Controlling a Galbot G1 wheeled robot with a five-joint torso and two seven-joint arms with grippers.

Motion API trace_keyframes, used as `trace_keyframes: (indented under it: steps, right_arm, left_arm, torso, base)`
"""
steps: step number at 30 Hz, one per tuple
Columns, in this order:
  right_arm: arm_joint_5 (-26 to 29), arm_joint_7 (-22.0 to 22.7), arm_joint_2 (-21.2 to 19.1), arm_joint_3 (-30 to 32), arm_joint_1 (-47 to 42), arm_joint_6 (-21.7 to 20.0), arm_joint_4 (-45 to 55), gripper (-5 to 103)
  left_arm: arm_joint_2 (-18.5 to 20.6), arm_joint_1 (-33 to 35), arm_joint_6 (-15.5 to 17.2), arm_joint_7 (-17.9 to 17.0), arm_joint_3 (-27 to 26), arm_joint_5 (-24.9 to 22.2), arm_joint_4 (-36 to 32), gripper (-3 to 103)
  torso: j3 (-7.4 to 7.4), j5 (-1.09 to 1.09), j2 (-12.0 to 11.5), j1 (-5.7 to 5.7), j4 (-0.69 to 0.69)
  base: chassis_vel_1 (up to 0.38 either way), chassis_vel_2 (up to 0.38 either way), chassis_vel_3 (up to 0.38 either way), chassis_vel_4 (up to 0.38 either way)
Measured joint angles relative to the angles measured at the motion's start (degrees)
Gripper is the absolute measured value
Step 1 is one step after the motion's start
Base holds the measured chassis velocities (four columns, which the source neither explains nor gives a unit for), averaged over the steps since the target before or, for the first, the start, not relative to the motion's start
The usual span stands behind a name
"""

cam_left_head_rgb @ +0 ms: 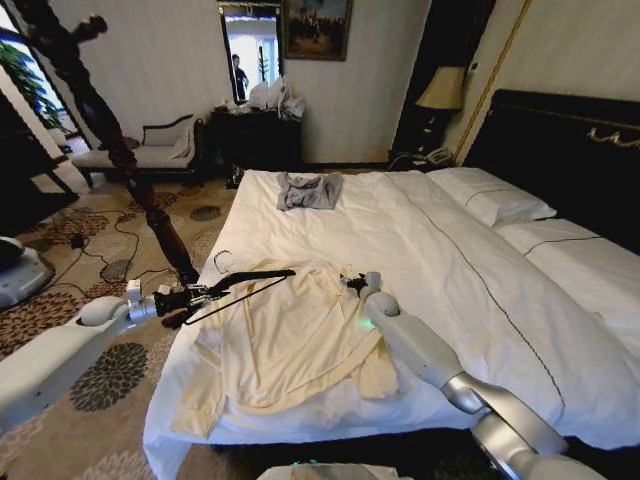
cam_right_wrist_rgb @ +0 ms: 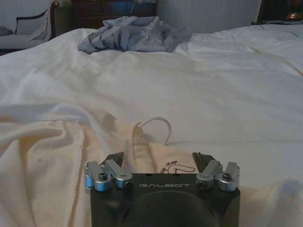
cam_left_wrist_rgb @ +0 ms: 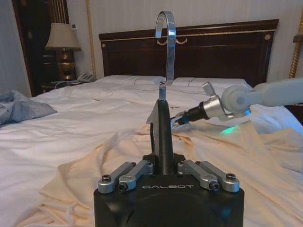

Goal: Pick up the clothes from the bed and hang them on the clothes hanger.

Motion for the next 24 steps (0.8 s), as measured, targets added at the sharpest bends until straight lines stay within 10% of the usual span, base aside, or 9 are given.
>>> trace_keyframes:
  steps: [14,24]
  right_arm:
    - [-0.67,0.01,3.22,-2.04,2.46,-0.06,-4.07,78]
    - [0.87,0.03,3.15,-1.85,3.16,0.32,-5.74,46]
  left_arm:
    - [0.39,-0.17,0.49,-0.07,0.63,0.05,-0.95,15]
    - [0.43,-0.21,0.53,-0.06,0.82,-0.14,-0.37,15]
  torso:
    - [0.0,0.01,0.0,0.0,0.0]
    - [0.0,0.01,0.0,0.0,0.01]
  base:
    - [0.0,0.0,0.0,0.0]
    - [0.0,0.0,0.0,0.0]
